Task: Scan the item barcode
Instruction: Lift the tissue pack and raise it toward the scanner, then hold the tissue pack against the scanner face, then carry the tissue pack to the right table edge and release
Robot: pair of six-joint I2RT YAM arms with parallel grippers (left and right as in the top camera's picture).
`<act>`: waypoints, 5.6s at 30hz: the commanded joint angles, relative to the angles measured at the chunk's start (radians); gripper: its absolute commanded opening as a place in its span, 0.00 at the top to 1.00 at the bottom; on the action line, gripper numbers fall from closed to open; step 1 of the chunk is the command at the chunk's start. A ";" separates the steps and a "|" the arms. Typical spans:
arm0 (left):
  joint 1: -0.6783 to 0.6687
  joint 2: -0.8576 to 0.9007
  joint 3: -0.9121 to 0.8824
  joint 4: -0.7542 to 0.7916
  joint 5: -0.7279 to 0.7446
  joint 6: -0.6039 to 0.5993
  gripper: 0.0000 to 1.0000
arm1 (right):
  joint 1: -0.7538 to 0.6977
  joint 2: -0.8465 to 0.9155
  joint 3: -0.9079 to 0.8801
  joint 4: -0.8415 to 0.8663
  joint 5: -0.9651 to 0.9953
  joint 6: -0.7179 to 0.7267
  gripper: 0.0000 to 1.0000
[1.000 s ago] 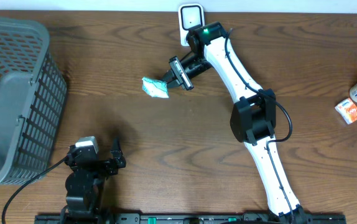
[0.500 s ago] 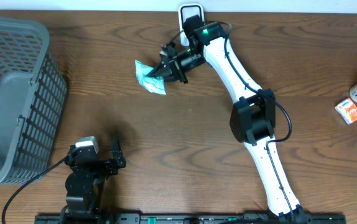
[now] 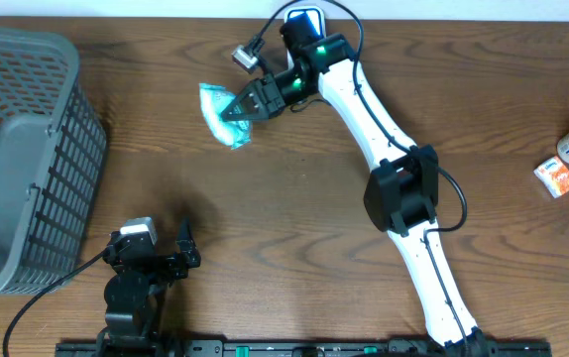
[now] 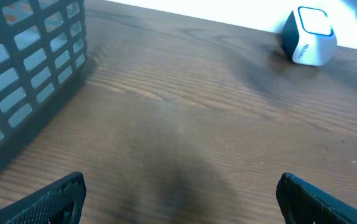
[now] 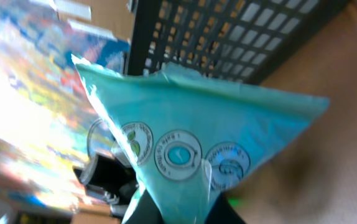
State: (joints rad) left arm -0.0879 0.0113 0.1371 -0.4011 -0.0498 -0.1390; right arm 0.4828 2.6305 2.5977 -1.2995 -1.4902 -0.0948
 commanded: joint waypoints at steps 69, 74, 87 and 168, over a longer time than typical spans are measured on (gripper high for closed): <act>-0.003 -0.001 -0.013 -0.024 0.005 -0.012 0.02 | -0.094 -0.341 -0.002 -0.249 -0.072 -1.595 0.99; -0.003 -0.001 -0.013 -0.024 0.005 -0.012 0.02 | -0.104 -0.341 -0.019 -0.398 -0.013 -1.676 0.99; -0.003 -0.001 -0.013 -0.024 0.005 -0.012 0.02 | -0.138 -0.341 -0.367 -0.397 0.001 -1.807 0.99; -0.003 -0.001 -0.013 -0.024 0.005 -0.012 0.02 | -0.839 -0.320 -0.571 0.033 1.646 0.853 0.99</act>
State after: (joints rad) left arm -0.0879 0.0132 0.1371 -0.4019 -0.0502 -0.1390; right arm -0.2829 2.2852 2.0983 -1.3113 0.0937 0.8211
